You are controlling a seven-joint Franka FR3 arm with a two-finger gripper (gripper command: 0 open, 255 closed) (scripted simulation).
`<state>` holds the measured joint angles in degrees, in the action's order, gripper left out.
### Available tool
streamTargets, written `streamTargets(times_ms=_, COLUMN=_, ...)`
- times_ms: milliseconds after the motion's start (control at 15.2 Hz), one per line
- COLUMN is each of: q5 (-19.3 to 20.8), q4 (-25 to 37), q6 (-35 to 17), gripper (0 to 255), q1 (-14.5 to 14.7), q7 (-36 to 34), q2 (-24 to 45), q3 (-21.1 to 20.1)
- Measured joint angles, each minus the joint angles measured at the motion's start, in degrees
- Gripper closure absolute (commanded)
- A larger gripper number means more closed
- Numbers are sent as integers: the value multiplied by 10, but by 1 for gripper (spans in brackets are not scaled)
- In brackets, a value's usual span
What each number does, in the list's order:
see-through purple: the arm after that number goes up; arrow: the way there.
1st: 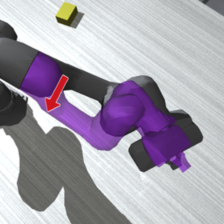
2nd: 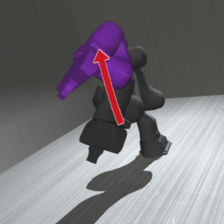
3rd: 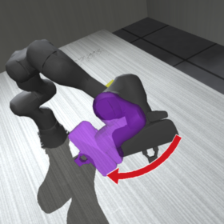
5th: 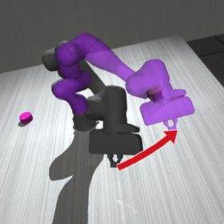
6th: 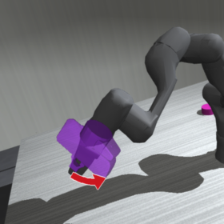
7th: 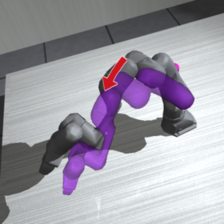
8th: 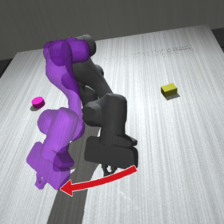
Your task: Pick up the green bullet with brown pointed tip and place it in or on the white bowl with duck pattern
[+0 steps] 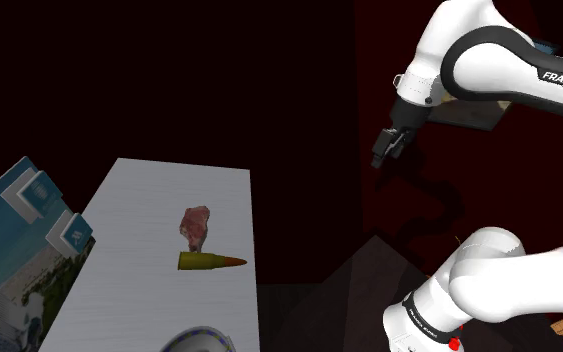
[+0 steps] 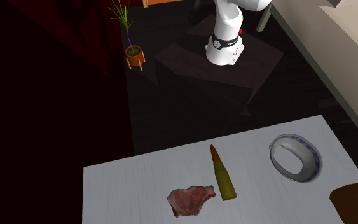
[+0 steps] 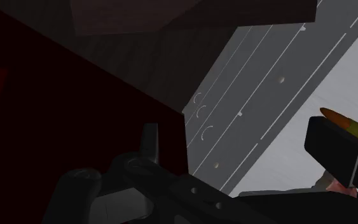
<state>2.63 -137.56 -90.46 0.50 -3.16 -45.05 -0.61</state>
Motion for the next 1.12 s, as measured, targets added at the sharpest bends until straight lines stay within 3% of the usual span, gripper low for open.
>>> streamTargets(times_ms=264, q5=-7, q4=-18, q6=-41, gripper=0, q1=13, q7=9, q2=18, q3=-5)
streamTargets(times_ms=1122, q5=-45, q4=-68, q6=-301, gripper=0, q1=89, q7=80, q2=193, q3=-36)
